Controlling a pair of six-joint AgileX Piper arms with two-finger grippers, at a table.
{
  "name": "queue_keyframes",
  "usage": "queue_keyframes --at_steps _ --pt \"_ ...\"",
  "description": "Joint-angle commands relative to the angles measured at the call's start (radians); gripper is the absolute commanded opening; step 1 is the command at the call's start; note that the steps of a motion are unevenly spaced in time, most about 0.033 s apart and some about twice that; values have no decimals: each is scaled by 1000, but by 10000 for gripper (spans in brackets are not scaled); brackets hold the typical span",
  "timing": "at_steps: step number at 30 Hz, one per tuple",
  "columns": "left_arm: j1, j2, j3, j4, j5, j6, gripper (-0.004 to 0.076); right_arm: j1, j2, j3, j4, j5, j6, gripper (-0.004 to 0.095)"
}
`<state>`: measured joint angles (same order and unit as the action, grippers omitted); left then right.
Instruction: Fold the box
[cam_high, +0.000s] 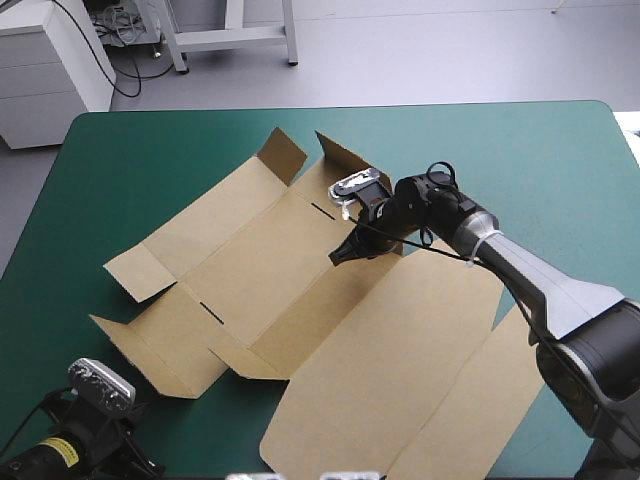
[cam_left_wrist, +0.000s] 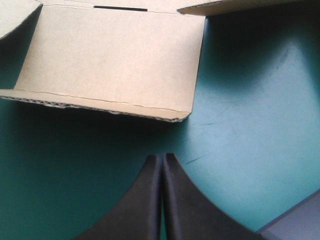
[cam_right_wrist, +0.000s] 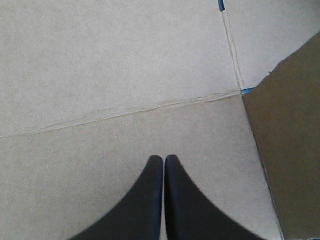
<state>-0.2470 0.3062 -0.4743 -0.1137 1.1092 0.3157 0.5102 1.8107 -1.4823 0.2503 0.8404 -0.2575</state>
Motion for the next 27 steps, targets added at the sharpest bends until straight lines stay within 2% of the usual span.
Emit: queue_keyframes --at_steps 1,21,27 --pt "0 11 -26 -9 -54 -1 -10 -1 -50 -33 7 -33 -7 -4" --pt "0 11 -26 -9 -54 -1 -10 -1 -50 -33 3 -33 -5 -4" --pt "0 11 -26 -9 -54 -1 -10 -3 -54 -45 -7 -8 54 -4"
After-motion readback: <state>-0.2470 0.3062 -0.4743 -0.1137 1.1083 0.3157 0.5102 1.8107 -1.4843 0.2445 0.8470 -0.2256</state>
